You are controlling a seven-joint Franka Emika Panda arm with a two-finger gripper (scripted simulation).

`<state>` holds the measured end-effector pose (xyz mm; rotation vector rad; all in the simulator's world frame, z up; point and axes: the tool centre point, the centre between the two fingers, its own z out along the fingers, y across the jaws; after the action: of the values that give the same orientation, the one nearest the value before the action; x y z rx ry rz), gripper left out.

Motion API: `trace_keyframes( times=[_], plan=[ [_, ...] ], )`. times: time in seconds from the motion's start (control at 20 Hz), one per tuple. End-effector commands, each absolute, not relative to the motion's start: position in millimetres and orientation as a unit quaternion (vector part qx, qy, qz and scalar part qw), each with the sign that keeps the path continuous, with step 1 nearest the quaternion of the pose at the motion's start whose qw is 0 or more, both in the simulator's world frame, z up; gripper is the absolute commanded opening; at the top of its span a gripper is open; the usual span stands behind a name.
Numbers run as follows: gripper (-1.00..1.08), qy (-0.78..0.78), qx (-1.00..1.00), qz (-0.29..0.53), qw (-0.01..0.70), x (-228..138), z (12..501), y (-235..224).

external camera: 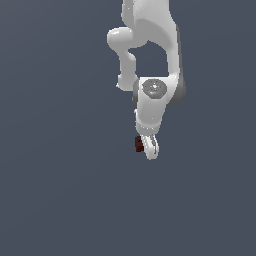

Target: Pick up the object and move it to a goal position.

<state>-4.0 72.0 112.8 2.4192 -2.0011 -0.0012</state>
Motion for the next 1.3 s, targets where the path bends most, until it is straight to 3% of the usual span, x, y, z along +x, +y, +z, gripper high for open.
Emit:
trace_keyframes(
  times=[0.0, 0.65, 1.25],
  plan=[
    [-1.00, -0.637, 0.770, 0.001, 0.000, -1, 139, 91],
    [-1.00, -0.637, 0.771, 0.001, 0.001, 13, 253, 178],
    [-1.00, -0.637, 0.771, 0.000, 0.000, 20, 286, 204]
  ],
)
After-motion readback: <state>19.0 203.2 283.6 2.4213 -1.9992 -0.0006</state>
